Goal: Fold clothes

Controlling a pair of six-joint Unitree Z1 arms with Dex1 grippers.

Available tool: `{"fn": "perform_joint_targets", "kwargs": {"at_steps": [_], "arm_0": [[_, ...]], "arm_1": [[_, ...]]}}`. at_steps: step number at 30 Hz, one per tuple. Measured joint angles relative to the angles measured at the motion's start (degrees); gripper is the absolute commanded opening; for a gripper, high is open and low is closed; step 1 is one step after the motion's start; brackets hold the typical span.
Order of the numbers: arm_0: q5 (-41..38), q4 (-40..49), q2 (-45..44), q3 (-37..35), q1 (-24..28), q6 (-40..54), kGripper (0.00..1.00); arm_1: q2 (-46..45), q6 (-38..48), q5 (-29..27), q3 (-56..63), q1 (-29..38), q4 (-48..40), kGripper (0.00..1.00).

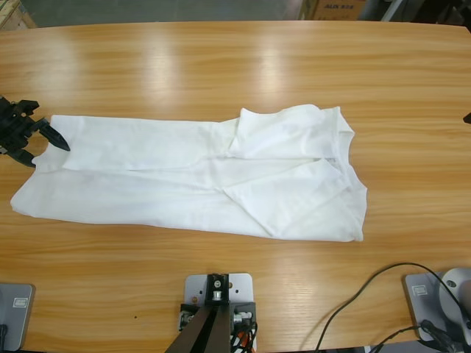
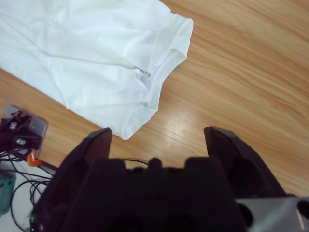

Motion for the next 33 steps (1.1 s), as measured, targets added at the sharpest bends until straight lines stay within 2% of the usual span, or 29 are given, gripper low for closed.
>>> {"fn": "perform_joint_targets", "kwargs": {"at_steps": [1,5,7,8,33], "arm_0": [[0.00,0.00,0.08,-0.09,-0.25,0.07,0.742],[-0.15,0.00,0.19,-0.44,-1.23,0.13,0.360],[-0.35,0.00,0.30,-0.54,-1.53,0.20,0.101],[-0.42,0.00,0.37,-0.55,-1.62,0.27,0.008],[-0.62,-0.72,-0.12,-0.53,-2.96,1.90,0.000]], "arm_1": [[0.08,-0.05,-0.07,0.00,-0.04,-0.01,0.784],[0.25,-0.30,-0.12,0.00,-0.37,-0.02,0.784],[0.28,-0.37,-0.12,0.00,-0.61,-0.04,0.784],[0.28,-0.38,-0.12,0.00,-0.76,-0.06,0.784],[0.28,-0.42,-0.12,0.00,-1.34,-0.66,0.784]]}}
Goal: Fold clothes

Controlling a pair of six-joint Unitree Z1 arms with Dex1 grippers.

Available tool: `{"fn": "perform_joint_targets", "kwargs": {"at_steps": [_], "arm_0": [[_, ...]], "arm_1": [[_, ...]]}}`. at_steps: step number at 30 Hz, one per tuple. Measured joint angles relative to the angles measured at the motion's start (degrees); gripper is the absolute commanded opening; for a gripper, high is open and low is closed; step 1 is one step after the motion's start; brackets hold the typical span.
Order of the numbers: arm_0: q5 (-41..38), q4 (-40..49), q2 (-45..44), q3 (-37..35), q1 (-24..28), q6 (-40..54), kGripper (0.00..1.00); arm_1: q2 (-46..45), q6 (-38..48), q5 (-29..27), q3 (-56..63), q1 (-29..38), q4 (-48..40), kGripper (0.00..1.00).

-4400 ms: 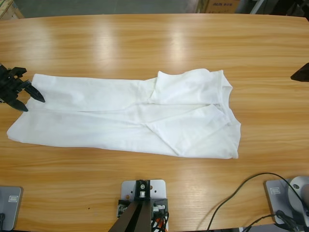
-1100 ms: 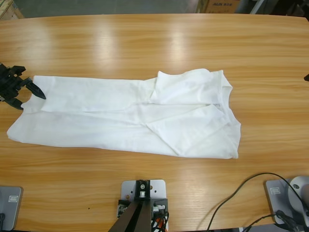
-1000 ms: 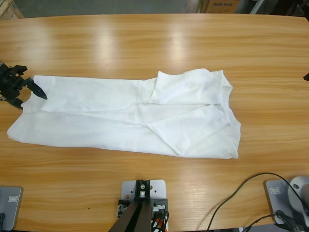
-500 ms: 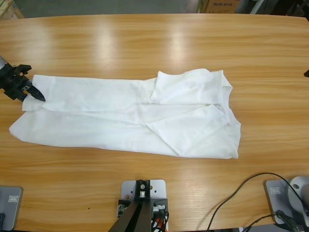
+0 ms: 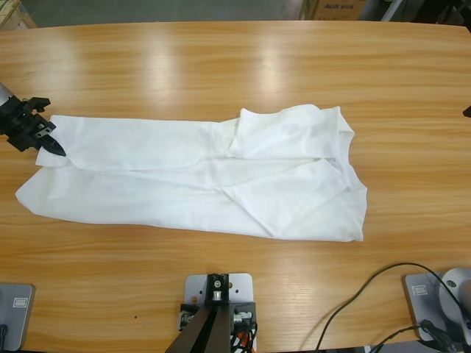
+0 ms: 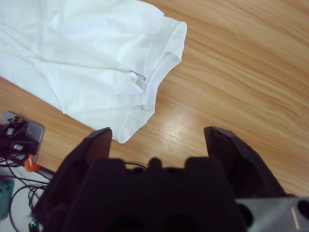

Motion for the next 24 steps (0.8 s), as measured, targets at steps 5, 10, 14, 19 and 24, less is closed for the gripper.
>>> {"fn": "perform_joint_targets", "kwargs": {"at_steps": [5,10,14,19,24], "arm_0": [[-0.37,0.00,-1.50,0.00,-0.55,0.00,0.000],[-1.24,0.48,-4.27,0.00,-0.83,0.00,0.000],[-1.89,1.97,-7.34,-0.06,-1.00,0.00,0.000],[-2.75,3.94,-10.21,-0.90,-0.60,0.00,0.000],[-2.78,4.53,-10.47,-1.61,3.71,0.06,0.000]], "arm_1": [[0.00,0.00,0.00,0.00,0.00,-0.16,0.784],[0.00,0.00,0.00,0.00,0.00,-0.17,0.784],[0.00,0.00,0.00,-0.04,0.00,-0.16,0.784],[0.00,0.00,0.00,-1.10,0.00,-0.10,0.784],[0.00,0.00,0.00,-1.21,0.00,0.58,0.784]]}}
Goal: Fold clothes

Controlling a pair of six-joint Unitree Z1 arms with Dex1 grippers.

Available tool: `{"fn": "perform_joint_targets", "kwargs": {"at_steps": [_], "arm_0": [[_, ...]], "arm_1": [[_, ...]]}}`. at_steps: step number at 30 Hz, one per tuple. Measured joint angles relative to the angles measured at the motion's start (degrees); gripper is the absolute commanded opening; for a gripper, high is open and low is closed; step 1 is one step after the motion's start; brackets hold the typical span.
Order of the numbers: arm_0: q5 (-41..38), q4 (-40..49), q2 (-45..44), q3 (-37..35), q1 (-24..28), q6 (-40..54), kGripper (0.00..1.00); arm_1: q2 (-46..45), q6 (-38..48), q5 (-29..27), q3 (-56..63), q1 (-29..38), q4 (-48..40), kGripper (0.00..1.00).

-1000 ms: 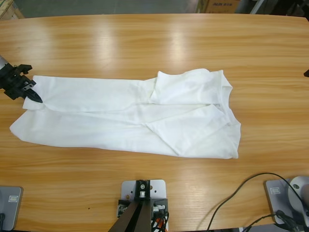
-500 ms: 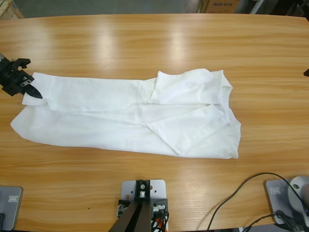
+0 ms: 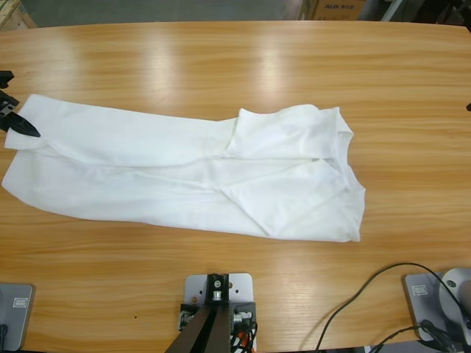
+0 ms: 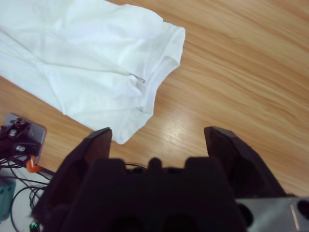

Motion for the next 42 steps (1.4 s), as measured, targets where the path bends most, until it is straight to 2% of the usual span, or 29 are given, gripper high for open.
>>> {"fn": "perform_joint_targets", "kwargs": {"at_steps": [9,32,36,42], "arm_0": [[0.00,0.78,0.34,-2.91,4.16,0.00,0.000],[0.99,2.73,2.45,-4.83,10.15,0.00,0.000],[1.03,4.04,2.39,-5.39,9.78,0.14,0.000],[1.03,5.92,0.70,-7.54,4.09,0.17,0.000]], "arm_1": [[0.00,0.00,0.00,-1.32,0.00,0.64,0.784],[0.00,-0.21,0.00,-1.50,0.00,0.67,0.784],[0.00,-0.32,0.00,-1.50,0.00,0.67,0.784],[0.00,-0.32,0.00,-1.50,0.00,0.67,0.784]]}}
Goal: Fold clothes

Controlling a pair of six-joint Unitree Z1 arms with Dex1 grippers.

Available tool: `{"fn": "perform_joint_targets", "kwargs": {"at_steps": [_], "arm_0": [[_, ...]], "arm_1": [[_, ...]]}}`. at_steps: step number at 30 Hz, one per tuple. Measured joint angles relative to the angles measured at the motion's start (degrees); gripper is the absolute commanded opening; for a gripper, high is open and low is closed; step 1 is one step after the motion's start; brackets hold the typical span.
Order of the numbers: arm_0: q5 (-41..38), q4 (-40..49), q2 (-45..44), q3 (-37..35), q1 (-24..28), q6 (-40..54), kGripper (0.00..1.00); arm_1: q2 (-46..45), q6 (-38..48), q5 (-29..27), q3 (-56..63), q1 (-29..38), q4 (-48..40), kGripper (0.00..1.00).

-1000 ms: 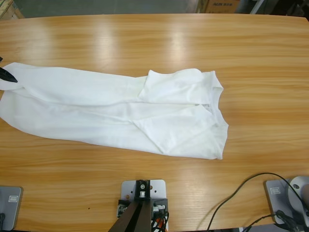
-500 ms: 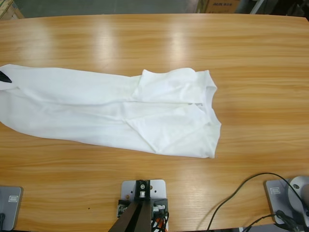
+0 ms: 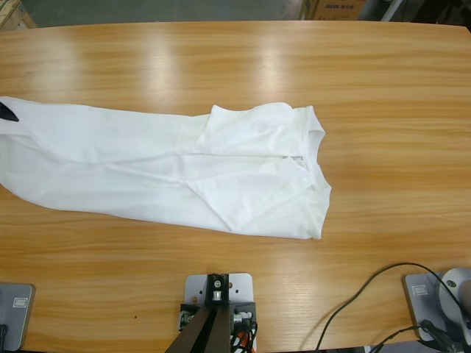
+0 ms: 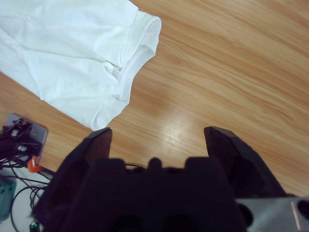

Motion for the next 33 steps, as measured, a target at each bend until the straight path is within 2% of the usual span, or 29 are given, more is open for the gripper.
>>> {"fn": "perform_joint_targets", "kwargs": {"at_steps": [11,18,33], "arm_0": [[-0.99,4.61,-2.77,-6.36,-8.64,-0.49,0.000],[-1.00,9.52,-2.80,-13.87,-14.87,-3.43,0.000],[-1.01,13.76,-2.43,-32.08,-33.72,-15.22,0.000]], "arm_1": [[0.00,0.00,0.03,0.00,0.00,0.00,0.784],[-0.03,0.00,0.10,0.00,0.00,0.00,0.784],[-0.77,0.00,0.51,0.01,-0.01,0.00,0.784]]}}
